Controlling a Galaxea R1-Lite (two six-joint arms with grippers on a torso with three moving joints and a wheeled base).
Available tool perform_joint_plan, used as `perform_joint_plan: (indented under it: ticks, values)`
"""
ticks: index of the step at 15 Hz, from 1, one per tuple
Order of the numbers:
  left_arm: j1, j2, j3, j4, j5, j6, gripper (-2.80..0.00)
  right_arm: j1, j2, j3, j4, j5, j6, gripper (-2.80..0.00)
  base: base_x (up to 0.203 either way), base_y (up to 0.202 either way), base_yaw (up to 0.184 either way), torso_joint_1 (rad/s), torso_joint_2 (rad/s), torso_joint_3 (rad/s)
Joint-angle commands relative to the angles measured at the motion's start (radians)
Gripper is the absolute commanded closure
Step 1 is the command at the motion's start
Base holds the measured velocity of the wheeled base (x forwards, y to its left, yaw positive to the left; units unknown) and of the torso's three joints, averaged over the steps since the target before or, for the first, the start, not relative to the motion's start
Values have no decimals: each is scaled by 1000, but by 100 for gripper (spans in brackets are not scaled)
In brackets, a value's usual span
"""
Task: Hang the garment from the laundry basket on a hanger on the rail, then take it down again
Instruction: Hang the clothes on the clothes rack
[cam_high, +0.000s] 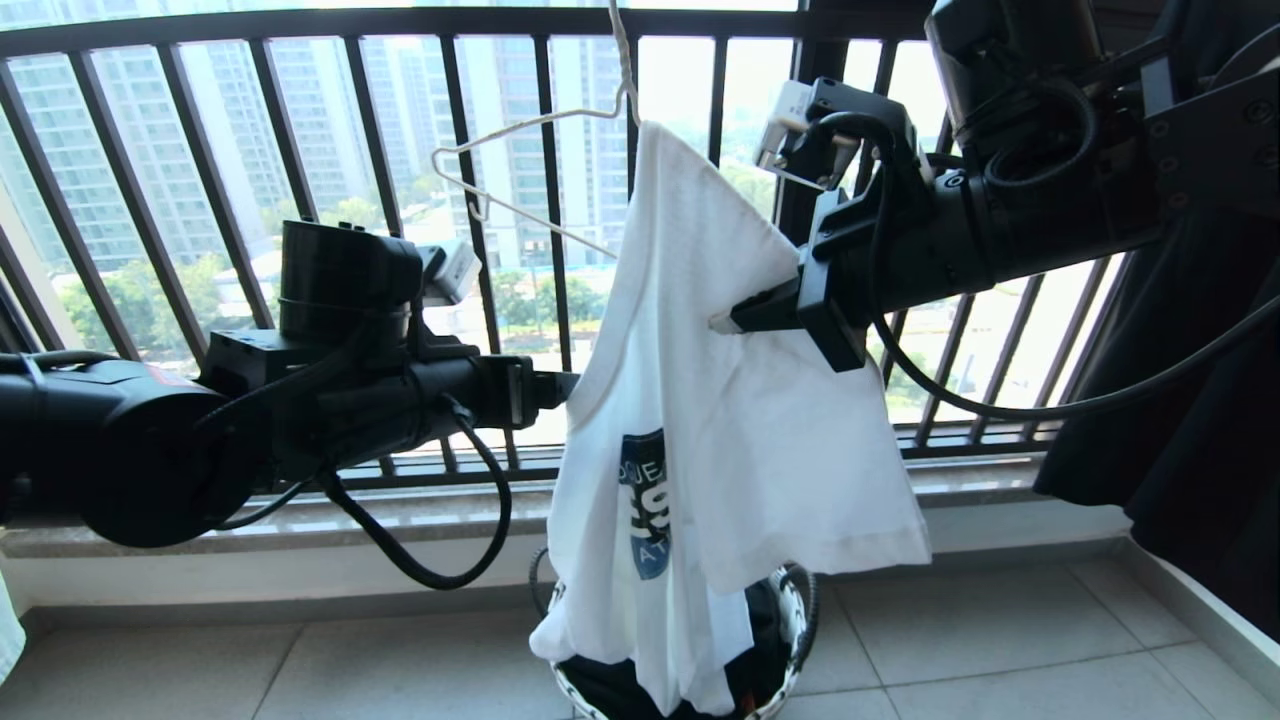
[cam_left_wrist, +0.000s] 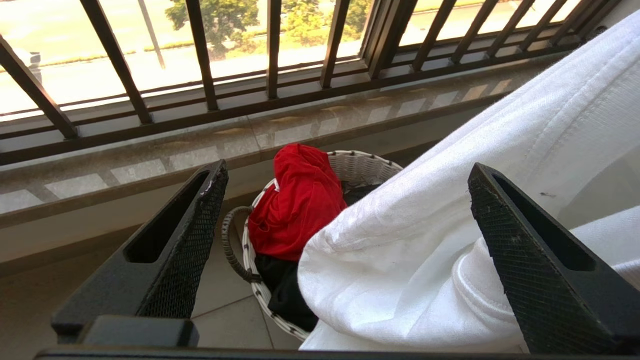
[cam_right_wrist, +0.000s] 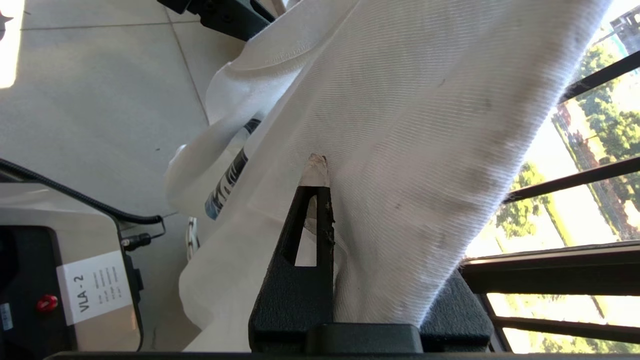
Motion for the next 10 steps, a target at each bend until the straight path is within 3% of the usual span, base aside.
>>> perform_joint_plan:
  ticks: [1,4,8,10]
  values:
    - [13,18,-2,-5,1,-1,-280,-2,-9,4,4,2,-4,0,0,0,0,0,0,0]
    - [17,11,-8,-12,-23,-27,-280,-1,-14,8,4,2,-4,0,0,0,0,0,0,0]
    - [-16,-33,-1,-1,-233,-183,-280,4,-11,9,4,2,-4,0,0,0,0,0,0,0]
    - [-27,-15,1,7,-252,-194,-280,5,-11,8,4,2,-4,0,0,0,0,0,0,0]
